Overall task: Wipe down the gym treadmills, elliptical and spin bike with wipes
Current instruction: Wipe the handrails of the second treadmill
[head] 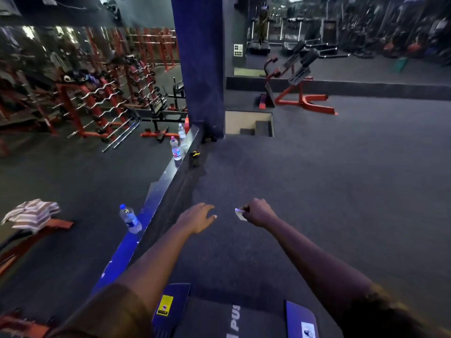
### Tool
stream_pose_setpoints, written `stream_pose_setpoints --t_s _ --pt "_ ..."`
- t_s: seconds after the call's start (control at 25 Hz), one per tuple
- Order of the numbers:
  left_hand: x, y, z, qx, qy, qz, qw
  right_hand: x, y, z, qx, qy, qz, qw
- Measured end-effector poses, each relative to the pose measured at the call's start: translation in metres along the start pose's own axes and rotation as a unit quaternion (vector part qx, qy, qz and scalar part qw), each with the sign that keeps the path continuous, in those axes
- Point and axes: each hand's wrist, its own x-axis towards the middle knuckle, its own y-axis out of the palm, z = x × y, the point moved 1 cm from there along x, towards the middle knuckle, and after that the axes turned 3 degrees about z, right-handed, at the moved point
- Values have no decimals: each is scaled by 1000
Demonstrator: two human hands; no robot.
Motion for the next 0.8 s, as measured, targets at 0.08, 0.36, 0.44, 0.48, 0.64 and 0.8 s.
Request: stream_pose_setpoints --t_s 0.08,0.36,0.44,0.48,0.64,0.8 --pt "34 -11 3 -12 -4 4 1000 39 -11 -3 -1 -8 4 1000" --pt "153 6 54 -23 -25 -30 999 201 -4 -11 -21 -68 40 997" --pt "199 27 80 -20 -50 -39 998 265 16 -21 -31 -92 45 994" --pt "225 38 95 -13 -66 -40 997 297 29 -28 -45 -103 48 993" --pt "341 75 156 -1 -126 -43 991 427 80 -67 -95 -135 57 985" --pt "425 77 173 -24 -165 -59 984 512 71 -86 -82 -165 55 981"
